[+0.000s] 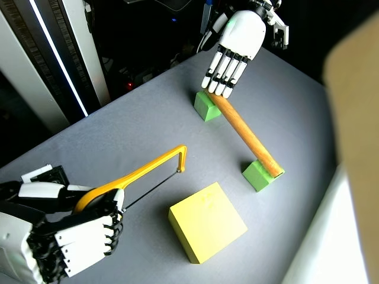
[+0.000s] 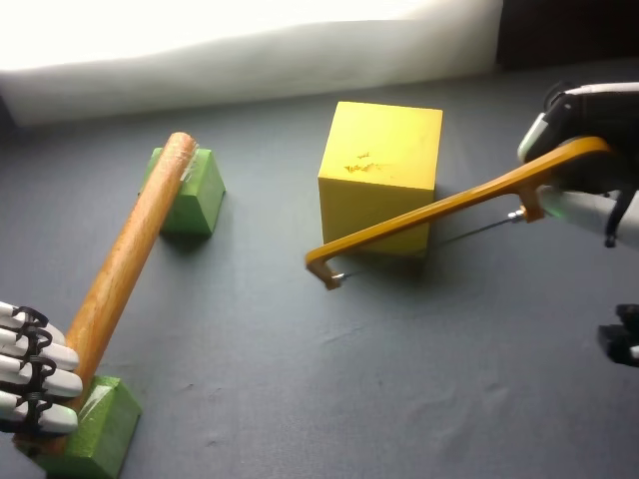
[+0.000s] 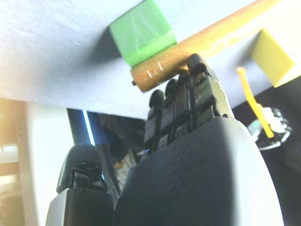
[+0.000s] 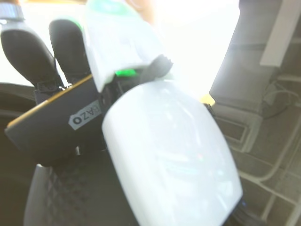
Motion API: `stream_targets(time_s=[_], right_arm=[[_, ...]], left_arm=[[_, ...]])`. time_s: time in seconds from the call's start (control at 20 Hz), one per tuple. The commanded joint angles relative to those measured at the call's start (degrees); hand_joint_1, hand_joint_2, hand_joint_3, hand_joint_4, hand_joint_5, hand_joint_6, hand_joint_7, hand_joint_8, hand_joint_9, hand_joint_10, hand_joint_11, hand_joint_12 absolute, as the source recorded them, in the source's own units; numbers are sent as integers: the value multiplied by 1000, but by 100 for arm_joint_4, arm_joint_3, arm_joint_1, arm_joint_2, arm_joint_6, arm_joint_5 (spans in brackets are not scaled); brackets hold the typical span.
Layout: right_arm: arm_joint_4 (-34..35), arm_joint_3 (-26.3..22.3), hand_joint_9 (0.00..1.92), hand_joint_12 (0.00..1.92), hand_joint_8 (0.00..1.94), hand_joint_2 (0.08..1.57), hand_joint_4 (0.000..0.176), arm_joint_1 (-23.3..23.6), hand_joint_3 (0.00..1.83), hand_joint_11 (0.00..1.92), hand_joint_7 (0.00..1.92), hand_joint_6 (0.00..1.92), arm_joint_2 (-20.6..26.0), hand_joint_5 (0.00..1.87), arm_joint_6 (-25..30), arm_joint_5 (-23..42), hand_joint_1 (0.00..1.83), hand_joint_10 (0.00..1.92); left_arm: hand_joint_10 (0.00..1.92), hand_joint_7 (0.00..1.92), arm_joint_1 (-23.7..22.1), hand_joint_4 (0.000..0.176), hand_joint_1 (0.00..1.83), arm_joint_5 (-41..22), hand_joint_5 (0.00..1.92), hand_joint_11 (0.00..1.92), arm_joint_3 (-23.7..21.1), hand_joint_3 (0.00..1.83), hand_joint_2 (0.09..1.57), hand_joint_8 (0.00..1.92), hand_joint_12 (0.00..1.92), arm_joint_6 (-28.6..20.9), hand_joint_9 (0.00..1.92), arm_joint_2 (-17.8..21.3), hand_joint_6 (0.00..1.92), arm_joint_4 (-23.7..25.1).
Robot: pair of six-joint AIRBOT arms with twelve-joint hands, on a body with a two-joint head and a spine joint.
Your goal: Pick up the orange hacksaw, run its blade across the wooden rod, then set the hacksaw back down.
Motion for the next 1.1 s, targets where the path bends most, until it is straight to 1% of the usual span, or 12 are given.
stream_targets(time_s=[0.0, 0.15, 0.25, 0.3, 0.4, 0.45, 0.55, 0.65, 0.75, 0.85, 0.95, 1.05], right_arm=[[119, -66, 993, 1369, 954, 1120, 0, 78, 0, 942, 966, 999, 22, 855, 4, 912, 1379, 1246], [590, -421, 974, 1411, 978, 1127, 0, 162, 1, 943, 966, 1008, 14, 828, -475, 1370, 1377, 1277], [832, -608, 959, 1447, 999, 1131, 0, 237, 0, 937, 956, 995, -13, 835, -772, 1604, 1376, 1304], [903, -629, 972, 1441, 962, 1124, 0, 269, 0, 925, 973, 992, -61, 847, -842, 1718, 1378, 1279], [977, -630, 979, 1460, 931, 1118, 0, 371, 1, 911, 990, 981, -196, 855, -925, 1840, 1379, 1268], [1029, -630, 976, 1457, 927, 1118, 0, 424, 0, 904, 993, 979, -277, 859, -980, 1884, 1379, 1271], [1157, -628, 978, 1457, 925, 1121, 0, 524, 0, 904, 989, 1004, -479, 843, -1077, 1936, 1378, 1270], [1188, -628, 967, 1525, 924, 1122, 0, 617, 1, 888, 988, 994, -654, 850, -1182, 1912, 1378, 1293], [1188, -628, 999, 1448, 876, 1107, 0, 686, 0, 920, 1017, 943, -785, 879, -1307, 1860, 1382, 1243], [1202, -628, 1005, 1385, 929, 1113, 0, 753, 0, 956, 990, 978, -900, 855, -1435, 1811, 1381, 1225], [1209, -614, 1025, 1300, 920, 1109, 0, 854, 0, 982, 994, 983, -1018, 857, -1613, 1717, 1383, 1184], [1208, -534, 1005, 1339, 943, 1116, 0, 946, 1, 955, 979, 1002, -1192, 844, -1735, 1674, 1381, 1220]], left_arm=[[2, 89, -50, 0, 109, -137, 126, 0, -2, 0, 1247, 1, 364, -9, 115, 14, 1, -226], [1, 97, -61, 0, 118, -136, 126, 0, -4, 0, 1247, 5, 309, -10, 101, 11, 4, -226], [0, 89, -73, 0, 136, -122, 125, 0, 1, 1, 1249, 0, 333, -15, 107, -2, 0, -226], [0, 88, -73, 0, 115, -101, 120, 0, -3, 1, 1249, 1, 343, -15, 104, -2, 0, -226], [1, 73, -83, 0, 155, -84, 120, 0, -6, 0, 1249, 0, 252, -15, 80, -9, 1, -226], [8, 103, -83, 0, 163, -84, 139, 0, -7, 0, 1242, 5, 308, -15, 112, -9, 4, -226], [1, 109, -83, 0, 144, -84, 135, 0, -8, 0, 1244, 3, 334, -15, 105, -10, 1, -226], [2, 100, -83, 0, 118, -83, 125, 0, -8, 2, 1252, 0, 315, -15, 96, -10, 1, -226], [7, 117, -82, 0, 134, -83, 133, 0, -7, 0, 1243, 4, 393, -15, 118, -10, 7, -226], [5, 115, -76, 0, 126, -83, 144, 0, -1, 0, 1240, 1, 411, -15, 124, -10, 6, -226], [0, 95, -78, 0, 129, -84, 123, 0, -3, 1, 1246, 1, 356, -15, 106, -10, 1, -226], [3, 88, -79, 0, 139, -84, 119, 0, -5, 0, 1246, 2, 322, -15, 99, -11, 3, -226]])
